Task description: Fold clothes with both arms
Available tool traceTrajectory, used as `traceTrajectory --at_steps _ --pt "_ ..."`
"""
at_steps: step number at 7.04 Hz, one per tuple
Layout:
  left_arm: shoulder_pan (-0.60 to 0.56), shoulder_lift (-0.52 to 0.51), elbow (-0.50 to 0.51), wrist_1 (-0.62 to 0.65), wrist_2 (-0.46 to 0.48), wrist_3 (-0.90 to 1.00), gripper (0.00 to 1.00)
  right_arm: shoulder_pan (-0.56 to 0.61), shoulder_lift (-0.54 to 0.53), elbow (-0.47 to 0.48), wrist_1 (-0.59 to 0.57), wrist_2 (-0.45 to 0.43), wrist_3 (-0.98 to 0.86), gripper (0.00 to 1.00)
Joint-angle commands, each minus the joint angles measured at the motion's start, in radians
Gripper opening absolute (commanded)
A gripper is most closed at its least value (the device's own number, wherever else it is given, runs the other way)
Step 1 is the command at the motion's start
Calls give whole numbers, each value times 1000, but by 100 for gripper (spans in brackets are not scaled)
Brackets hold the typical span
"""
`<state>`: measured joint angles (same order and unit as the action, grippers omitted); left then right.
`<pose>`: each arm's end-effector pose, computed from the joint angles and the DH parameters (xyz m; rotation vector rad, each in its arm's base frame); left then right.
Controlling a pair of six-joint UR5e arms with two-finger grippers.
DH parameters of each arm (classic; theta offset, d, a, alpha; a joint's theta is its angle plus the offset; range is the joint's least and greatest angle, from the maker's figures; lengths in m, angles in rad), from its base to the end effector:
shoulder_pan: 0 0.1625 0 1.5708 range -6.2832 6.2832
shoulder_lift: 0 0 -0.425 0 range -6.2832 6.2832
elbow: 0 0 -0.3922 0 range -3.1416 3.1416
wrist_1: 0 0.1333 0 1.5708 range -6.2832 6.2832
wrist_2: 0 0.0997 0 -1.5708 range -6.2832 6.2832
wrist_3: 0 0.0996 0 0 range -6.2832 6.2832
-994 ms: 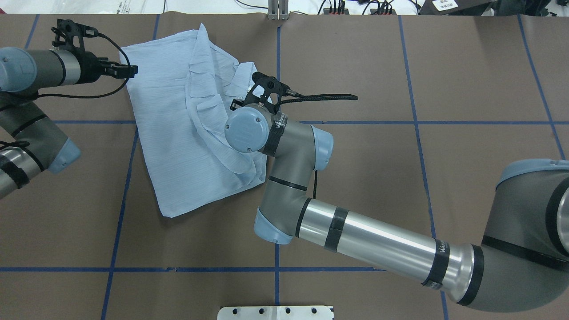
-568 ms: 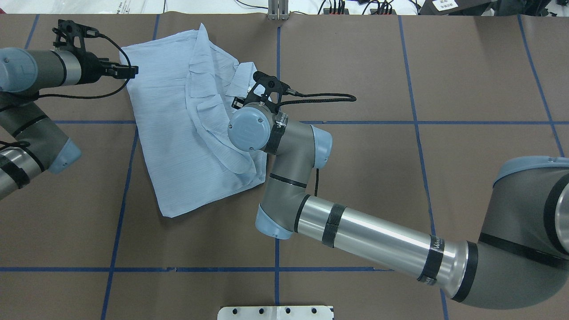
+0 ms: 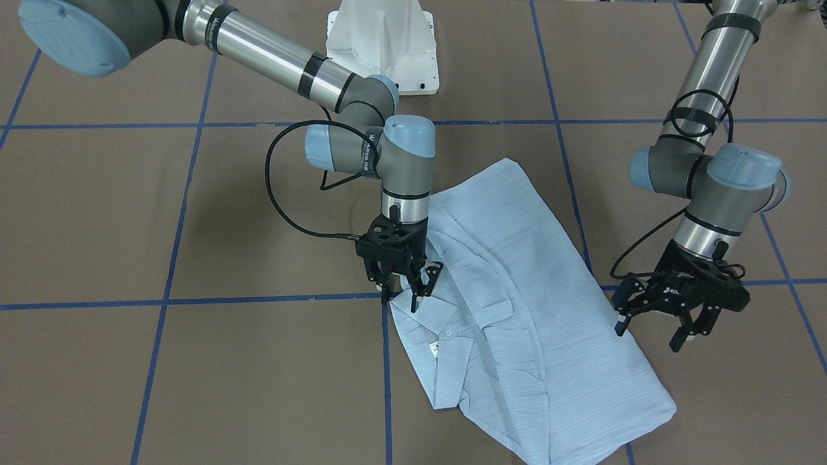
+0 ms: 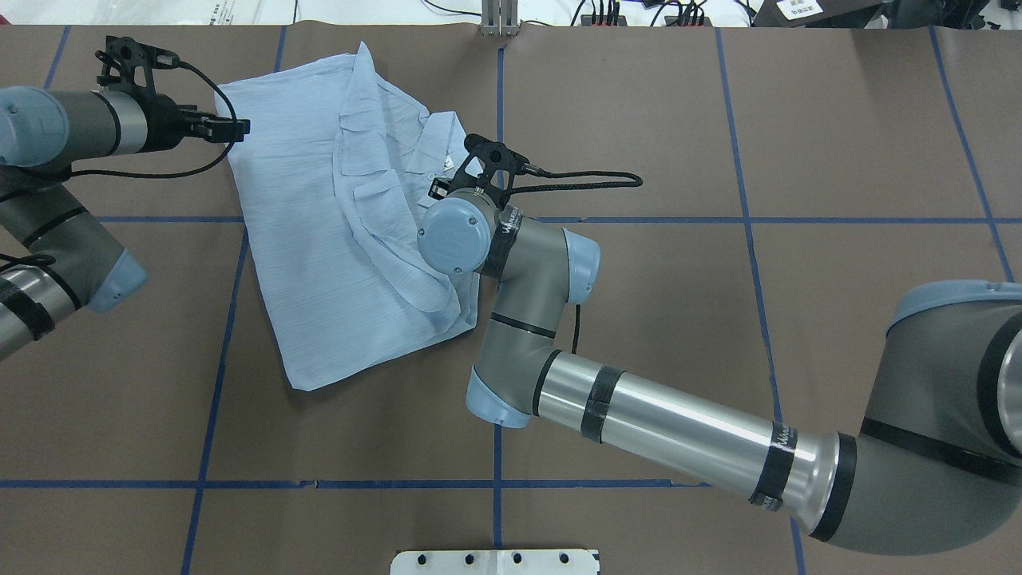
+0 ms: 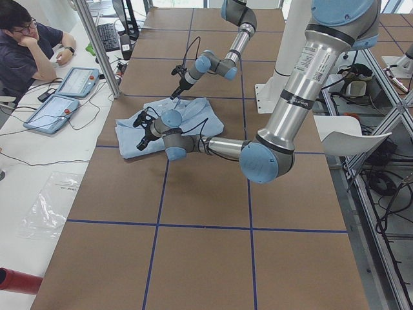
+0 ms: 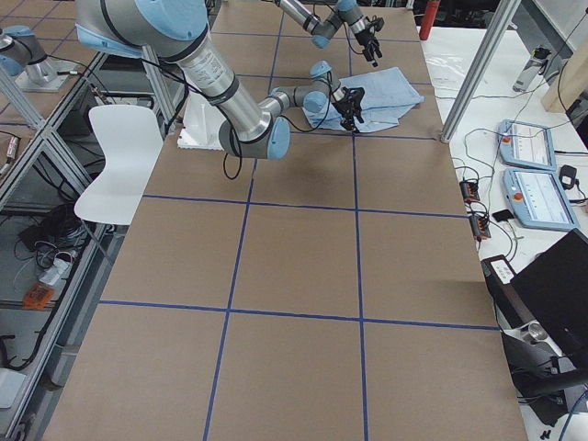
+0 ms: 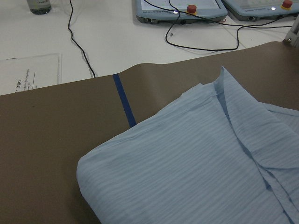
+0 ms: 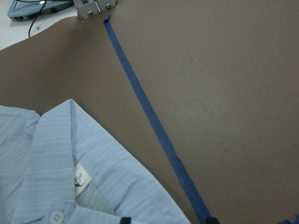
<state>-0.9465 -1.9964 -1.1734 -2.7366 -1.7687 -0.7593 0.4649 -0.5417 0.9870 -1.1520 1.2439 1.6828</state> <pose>0.3140 -0.6304 0.4817 0.8049 0.8923 -0.0002 -0.6898 -0.5309 0.1981 0.4609 -0.8051 0.6770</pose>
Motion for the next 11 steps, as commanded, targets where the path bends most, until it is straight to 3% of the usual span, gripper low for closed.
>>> traceTrajectory --at_steps 1,2,4,5,6,8,11 --pt "0 1 -2 0 0 0 100 0 3 -2 0 -1 0 27" --pt "2 1 -2 0 0 -2 100 0 3 -2 0 2 -9 0" --pt "2 2 -5 -2 0 -2 100 0 3 12 2 9 -44 0" --pt "2 2 -6 -2 0 -11 100 -2 -10 65 0 11 -54 0" --pt "2 2 -9 -3 0 -37 100 -2 -79 200 -21 23 -57 0" --pt "2 33 -49 -2 -2 -40 100 -15 -313 455 -25 11 -55 0" --pt "3 31 -48 0 -3 -40 100 -57 -519 641 -21 -52 -54 0"
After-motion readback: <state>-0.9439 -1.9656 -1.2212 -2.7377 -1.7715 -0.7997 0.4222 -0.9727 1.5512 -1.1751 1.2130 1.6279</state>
